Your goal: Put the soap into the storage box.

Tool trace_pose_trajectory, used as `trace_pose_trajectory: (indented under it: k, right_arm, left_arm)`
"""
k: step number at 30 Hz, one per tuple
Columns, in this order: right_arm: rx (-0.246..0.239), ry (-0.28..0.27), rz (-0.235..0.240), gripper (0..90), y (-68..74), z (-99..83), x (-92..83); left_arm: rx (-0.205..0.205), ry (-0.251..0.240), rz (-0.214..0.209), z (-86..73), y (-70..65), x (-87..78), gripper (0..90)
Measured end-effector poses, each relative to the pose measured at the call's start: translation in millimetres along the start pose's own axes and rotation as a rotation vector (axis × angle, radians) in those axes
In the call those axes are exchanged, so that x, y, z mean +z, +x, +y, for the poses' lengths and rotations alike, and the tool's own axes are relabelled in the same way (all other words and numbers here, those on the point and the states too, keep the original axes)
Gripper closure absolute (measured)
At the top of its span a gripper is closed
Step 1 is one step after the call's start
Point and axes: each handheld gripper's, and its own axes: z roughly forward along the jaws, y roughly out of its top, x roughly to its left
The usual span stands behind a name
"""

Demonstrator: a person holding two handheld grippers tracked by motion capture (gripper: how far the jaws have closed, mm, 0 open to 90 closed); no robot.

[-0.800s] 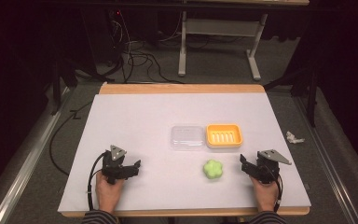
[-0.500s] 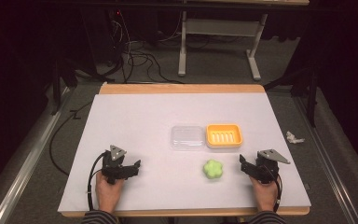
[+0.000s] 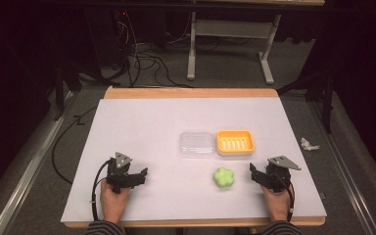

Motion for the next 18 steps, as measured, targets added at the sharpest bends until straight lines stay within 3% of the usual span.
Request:
trace_pose_trajectory:
  k: [3, 18]
  right_arm:
    - [0.020, -0.005, 0.011, 25.1, -2.7, 0.1, -0.3]
    - [0.011, -0.002, 0.056, 24.3, -1.7, 1.4, -9.0]
  left_arm:
    - [-0.001, 0.004, 0.002, 0.1, 0.1, 0.1, 15.9]
    - [-0.001, 0.005, 0.003, 0.0, 0.1, 0.3, 15.9]
